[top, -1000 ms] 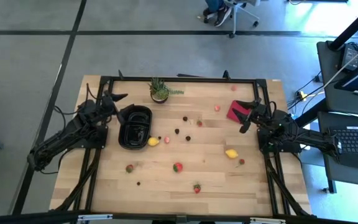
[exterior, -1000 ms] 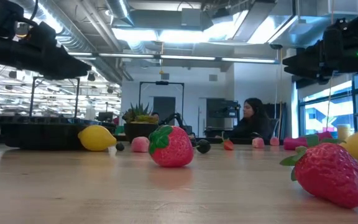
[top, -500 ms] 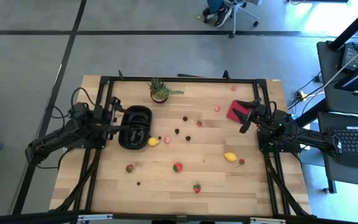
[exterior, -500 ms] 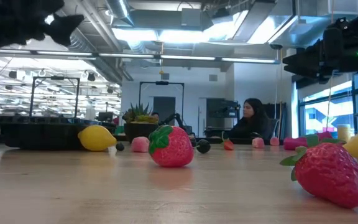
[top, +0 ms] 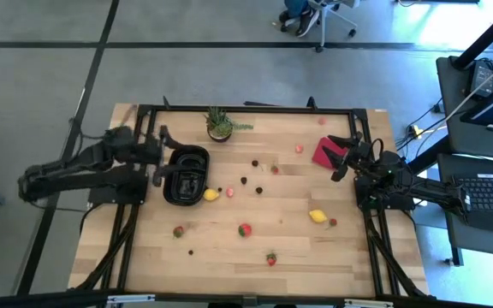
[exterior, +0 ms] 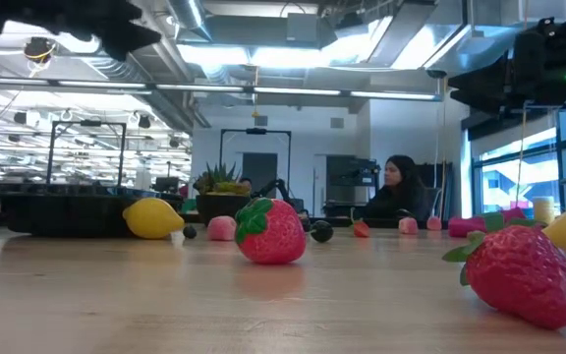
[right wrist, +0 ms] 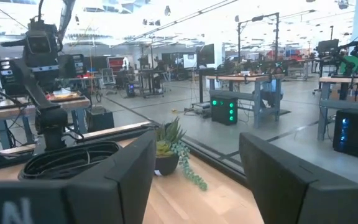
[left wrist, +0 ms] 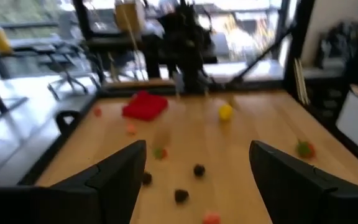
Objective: Pick and placing Produce into tupperware
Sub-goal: Put the red strawberry into the black container
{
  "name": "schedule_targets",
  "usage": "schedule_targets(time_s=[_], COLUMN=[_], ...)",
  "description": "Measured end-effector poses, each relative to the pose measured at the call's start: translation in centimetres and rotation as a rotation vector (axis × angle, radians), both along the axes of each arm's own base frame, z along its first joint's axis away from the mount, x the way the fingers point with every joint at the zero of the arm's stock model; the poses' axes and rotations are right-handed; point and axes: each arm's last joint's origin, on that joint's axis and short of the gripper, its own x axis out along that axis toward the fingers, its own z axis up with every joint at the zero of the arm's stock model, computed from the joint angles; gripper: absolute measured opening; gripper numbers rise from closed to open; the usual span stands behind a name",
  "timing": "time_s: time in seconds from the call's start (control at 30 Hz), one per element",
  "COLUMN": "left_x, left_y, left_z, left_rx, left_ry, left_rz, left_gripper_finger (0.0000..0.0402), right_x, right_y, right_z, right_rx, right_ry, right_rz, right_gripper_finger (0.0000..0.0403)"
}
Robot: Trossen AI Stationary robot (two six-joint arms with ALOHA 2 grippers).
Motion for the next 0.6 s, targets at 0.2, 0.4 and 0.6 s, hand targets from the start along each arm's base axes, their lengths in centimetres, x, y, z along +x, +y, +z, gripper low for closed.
schedule_targets(time_s=[0.2,0.4,0.6], left_x=[3.0,5.7,8.0], left_y=[-1.2,-2.6,-4.6], left_z=[3.2,6.1,7.7], left_rx=[0.021,0.088,-0.089], left_ry=[0.179,0.420,0.580], left_rz=[-0.082,0.109,0.277], left_gripper_finger=[0.0278,0.0278,0.0278], right_x=[0.0,0.0,0.0], right_y=[0.0,0.0,0.0], right_z=[0.0,0.0,0.0], right_rx=[-0.003,-0.004,-0.024], right_ry=[0.002,0.003,0.016], right_rz=[-0.001,-0.001,-0.005], right_gripper_finger=[0.0232,0.0232,0.0232])
